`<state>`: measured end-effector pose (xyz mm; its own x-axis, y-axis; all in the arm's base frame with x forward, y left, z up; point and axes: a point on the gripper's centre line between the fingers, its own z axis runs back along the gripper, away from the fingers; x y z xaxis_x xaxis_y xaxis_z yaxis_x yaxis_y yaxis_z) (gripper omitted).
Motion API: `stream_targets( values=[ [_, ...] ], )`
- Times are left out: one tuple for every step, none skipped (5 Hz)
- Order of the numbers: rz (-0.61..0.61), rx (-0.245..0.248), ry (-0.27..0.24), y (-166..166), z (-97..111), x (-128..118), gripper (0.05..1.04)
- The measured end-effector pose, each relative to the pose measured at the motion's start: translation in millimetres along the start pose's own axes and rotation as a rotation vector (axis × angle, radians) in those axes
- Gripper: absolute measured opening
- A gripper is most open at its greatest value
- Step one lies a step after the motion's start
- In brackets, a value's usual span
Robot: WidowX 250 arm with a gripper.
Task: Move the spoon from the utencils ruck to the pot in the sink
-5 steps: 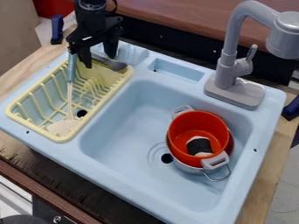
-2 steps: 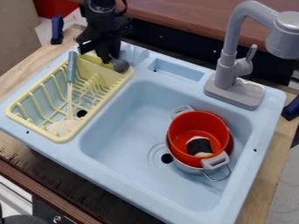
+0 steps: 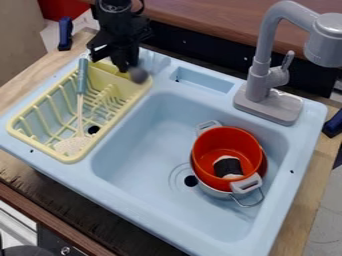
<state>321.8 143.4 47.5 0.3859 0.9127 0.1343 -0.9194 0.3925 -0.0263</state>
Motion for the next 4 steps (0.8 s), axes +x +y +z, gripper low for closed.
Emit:
stream_targets(
  values=[
    [-0.025, -0.029, 0.029, 2, 13, -1, 0.148],
    [-0.05, -0.073, 0.044, 0, 29, -5, 0.147],
    [-0.083, -0.082, 0.052, 3, 36, -17, 0.142],
    [-0.153, -0.101, 0.064, 2, 42, -46, 0.142]
  ],
)
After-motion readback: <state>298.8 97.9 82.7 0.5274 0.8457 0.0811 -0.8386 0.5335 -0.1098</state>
